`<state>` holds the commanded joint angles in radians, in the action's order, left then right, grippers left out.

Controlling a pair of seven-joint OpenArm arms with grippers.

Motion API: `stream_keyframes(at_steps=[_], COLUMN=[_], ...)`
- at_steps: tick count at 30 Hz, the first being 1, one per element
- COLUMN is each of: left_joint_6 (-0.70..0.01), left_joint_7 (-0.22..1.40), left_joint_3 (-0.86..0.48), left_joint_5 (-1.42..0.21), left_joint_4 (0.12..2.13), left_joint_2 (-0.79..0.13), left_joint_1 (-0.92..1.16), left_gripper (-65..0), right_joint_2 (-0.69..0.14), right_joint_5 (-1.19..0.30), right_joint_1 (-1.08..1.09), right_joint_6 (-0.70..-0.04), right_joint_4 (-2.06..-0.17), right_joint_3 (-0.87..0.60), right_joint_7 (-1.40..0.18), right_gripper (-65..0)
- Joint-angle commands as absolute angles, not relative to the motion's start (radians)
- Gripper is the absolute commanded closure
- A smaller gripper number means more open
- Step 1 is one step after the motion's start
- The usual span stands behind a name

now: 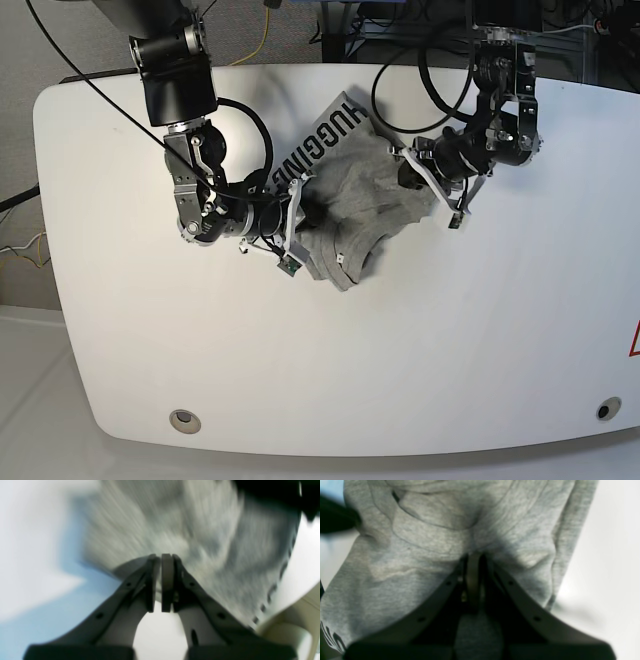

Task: Fold the T-shirt properly
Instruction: 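Lift and turn the grey bundle with both grippers to flip it over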

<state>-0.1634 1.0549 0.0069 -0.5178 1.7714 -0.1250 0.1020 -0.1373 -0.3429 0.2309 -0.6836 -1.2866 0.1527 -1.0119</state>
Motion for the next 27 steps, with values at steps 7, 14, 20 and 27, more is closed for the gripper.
stream_keyframes(at_steps=[7,14,20,27], left_joint_6=[-0.163,-0.163,-0.163,-0.163], left_joint_7=[1.055,1.056,1.102,1.164], left_joint_3=[0.005,0.010,0.012,0.008], left_joint_5=[-0.518,-0.518,-0.519,-0.521], left_joint_4=[1.771,1.771,1.776,1.810], left_joint_2=[-0.127,-0.120,-0.091,-0.054], left_joint_1=[0.085,0.088,0.087,0.065], left_gripper=[-1.7,-1.7,-1.7,-1.7], right_joint_2=[-0.147,-0.148,-0.143,-0.125], right_joint_5=[-0.343,-0.343,-0.346,-0.344], right_joint_1=[0.193,0.219,0.280,0.346], right_joint_6=[-0.684,-0.684,-0.684,-0.684], right_joint_4=[-1.311,-1.310,-1.311,-1.377], right_joint_3=[0.081,0.081,0.084,0.082], right_joint_7=[-1.012,-1.013,-1.059,-1.142], right_gripper=[-3.9,-4.0,-4.0,-4.0])
